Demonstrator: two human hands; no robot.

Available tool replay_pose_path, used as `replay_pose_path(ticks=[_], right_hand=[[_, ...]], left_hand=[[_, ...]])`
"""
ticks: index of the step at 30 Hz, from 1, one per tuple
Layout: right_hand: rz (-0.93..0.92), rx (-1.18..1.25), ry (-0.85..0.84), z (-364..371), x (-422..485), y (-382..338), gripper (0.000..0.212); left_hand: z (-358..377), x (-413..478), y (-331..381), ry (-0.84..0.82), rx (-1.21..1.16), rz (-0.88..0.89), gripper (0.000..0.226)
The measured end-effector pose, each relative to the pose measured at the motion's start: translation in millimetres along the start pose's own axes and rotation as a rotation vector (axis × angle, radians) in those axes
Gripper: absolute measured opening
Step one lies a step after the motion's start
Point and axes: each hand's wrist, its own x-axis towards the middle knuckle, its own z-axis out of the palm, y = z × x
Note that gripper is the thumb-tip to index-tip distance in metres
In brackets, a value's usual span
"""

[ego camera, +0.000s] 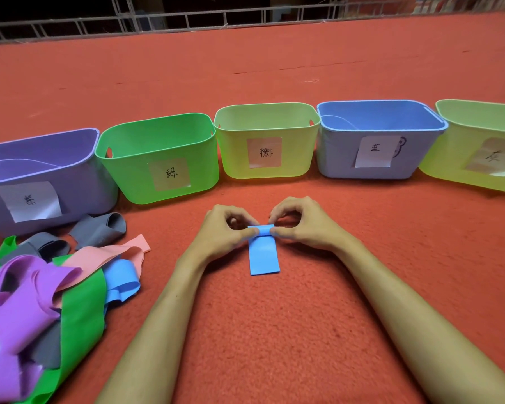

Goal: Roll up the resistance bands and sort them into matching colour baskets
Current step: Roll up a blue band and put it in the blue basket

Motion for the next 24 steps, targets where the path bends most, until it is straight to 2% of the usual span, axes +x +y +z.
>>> replay_pose_path(ticks=[7,12,18,24], right_hand=[[0.028,0.011,0.016,0.6,1.9,-1.3,0.017],[0.015,-0.01,0.004,0.8,1.8,1.4,0.007],[-0.003,-0.02,0.006,0.0,1.6,-0.4,0.018],[-0.003,-0.017,-0.027,-3.1,1.1,-1.7,0.011]], left_hand=[[-2.5,-0.6,3.5,-0.077,-0.035,-0.016,0.012],[-4.0,1.2,2.5,-0.127,-0.043,-0.022,0.018],[-2.3,0.7,2.5,-0.093,-0.1,0.002,0.015],[-1.1,-0.4,4.7,-0.09,-0.042,-0.027,0.003]])
